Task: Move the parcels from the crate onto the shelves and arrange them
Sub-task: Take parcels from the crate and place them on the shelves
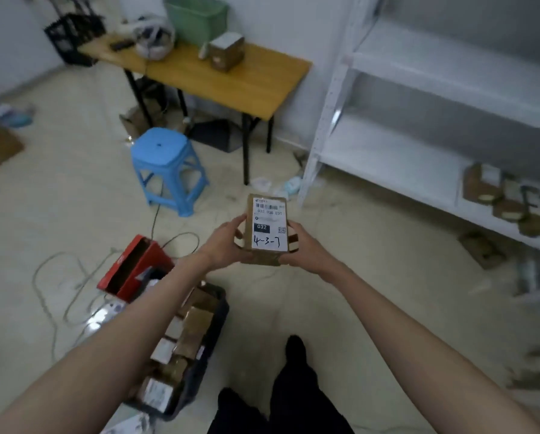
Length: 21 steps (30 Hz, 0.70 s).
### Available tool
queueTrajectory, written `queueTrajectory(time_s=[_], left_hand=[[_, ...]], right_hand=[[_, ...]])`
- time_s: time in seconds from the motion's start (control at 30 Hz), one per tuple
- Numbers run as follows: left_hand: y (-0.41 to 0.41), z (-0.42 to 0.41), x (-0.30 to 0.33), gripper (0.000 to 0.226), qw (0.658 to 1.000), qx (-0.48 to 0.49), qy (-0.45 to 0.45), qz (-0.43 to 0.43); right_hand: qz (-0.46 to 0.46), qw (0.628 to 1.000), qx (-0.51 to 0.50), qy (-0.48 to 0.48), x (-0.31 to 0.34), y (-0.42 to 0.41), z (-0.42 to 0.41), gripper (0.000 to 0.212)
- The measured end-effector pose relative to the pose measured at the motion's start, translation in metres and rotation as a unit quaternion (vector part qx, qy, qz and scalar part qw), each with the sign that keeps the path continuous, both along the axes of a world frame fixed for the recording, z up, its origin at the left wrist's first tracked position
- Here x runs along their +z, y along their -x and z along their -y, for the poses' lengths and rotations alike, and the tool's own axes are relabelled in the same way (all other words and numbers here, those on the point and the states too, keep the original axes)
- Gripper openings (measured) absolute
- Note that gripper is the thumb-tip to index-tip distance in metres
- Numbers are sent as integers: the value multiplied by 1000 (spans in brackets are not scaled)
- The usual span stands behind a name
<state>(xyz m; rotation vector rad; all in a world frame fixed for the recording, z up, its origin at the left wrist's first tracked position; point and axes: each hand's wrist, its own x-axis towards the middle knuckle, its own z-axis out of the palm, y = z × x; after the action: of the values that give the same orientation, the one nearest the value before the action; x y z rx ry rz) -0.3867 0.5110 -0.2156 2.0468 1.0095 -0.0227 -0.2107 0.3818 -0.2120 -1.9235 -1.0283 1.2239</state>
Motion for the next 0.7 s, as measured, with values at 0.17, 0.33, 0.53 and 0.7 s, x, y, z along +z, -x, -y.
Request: queueTrajectory(time_s=[0.17,0.33,0.53,0.7], left_hand=[[-108,20,51,100,992,-92,-50,69],[-228,50,108,89,973,-165,-79,143],[-373,91,158,96,949,-229,-111,186],[-461,119,191,96,930,-267,-121,222]], right_hand=[[24,991,-102,-80,48,-86,57,96],[67,969,-189,-144,90,-180,105,96],[144,941,-257,-165,143,-297,161,100],[195,924,-282,-171,179,-370,195,99]])
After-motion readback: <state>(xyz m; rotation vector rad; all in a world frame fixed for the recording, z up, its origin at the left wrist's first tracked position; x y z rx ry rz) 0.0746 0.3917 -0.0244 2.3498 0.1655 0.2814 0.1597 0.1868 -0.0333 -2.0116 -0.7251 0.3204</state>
